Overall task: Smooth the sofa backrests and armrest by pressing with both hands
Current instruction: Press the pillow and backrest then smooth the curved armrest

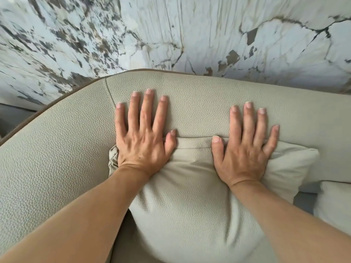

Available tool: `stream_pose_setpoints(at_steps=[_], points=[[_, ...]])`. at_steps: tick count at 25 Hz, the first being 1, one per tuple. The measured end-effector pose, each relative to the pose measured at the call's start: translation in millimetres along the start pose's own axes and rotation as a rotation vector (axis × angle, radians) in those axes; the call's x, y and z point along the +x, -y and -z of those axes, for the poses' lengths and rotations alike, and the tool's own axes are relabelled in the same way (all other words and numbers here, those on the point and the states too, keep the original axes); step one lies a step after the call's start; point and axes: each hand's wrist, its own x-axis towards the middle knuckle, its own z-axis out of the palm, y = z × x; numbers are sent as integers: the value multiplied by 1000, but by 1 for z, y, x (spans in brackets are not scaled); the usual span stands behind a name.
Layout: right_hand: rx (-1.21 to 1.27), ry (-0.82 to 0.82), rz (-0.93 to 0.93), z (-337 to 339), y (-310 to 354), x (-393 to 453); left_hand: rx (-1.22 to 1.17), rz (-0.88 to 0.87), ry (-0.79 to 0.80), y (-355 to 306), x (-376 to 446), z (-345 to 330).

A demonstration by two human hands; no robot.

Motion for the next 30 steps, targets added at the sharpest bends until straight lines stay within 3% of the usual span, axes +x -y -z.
stream_pose_setpoints(at_steps=[30], points=[[-24,-36,-35,-34,5,44,2,-43,-77,7,58,-39]])
